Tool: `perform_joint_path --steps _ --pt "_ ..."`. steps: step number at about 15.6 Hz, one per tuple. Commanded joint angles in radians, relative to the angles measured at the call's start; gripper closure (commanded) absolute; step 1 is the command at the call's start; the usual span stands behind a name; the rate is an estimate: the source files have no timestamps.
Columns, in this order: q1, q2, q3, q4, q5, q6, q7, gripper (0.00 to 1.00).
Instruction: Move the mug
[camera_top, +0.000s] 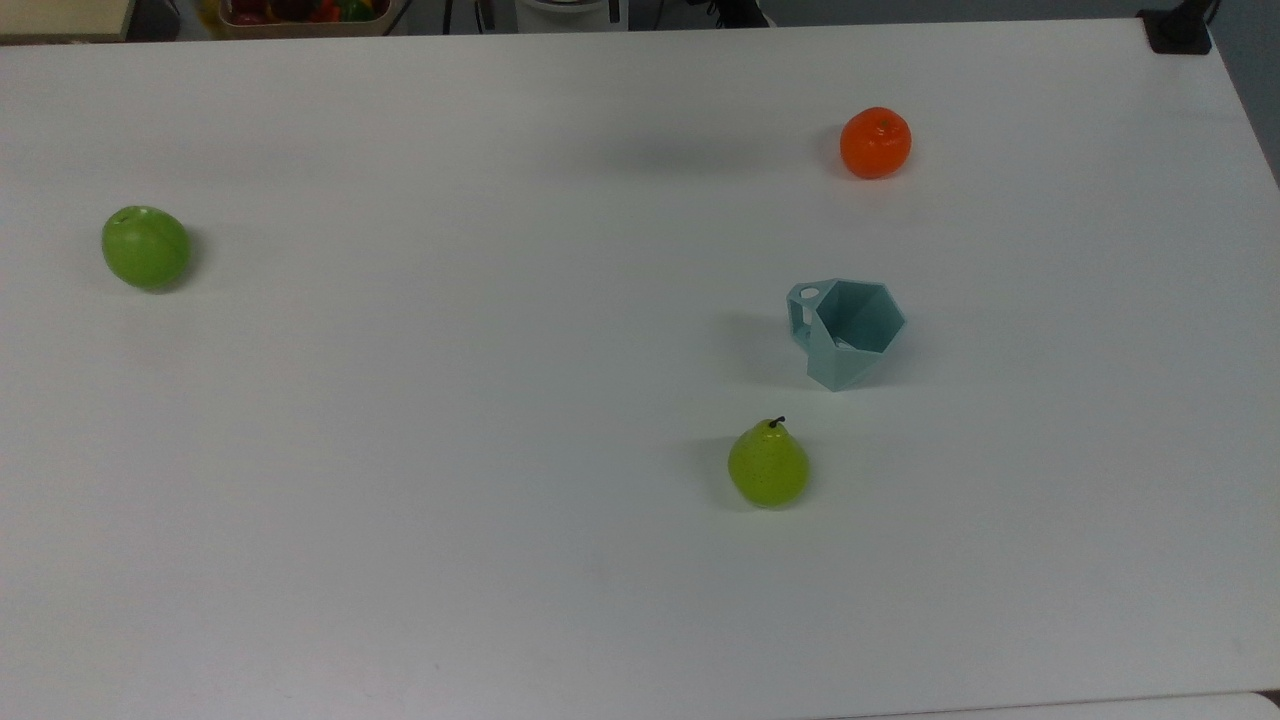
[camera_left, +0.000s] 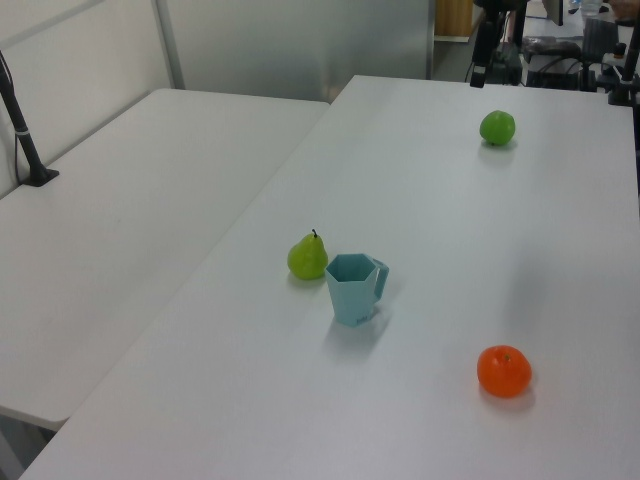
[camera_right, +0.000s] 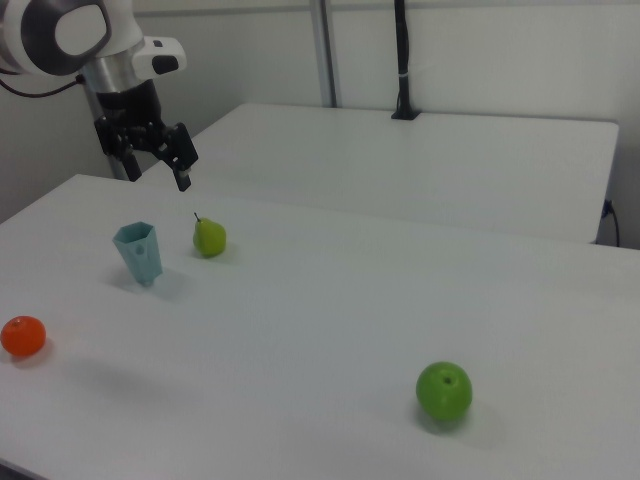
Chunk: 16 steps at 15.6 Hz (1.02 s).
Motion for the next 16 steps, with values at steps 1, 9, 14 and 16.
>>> perform_joint_path --steps 1,9,14,16 --pt "0.018 -0.005 -0.008 -0.018 0.022 0.013 -0.017 0.00" --pt "0.016 -0.002 -0.002 -0.025 0.023 0.013 -0.024 0.00" --pt "0.022 -0.002 0.006 -0.045 0.023 0.015 -0.030 0.00" --pt "0.022 -0.002 0.035 -0.053 0.023 0.007 -0.029 0.00"
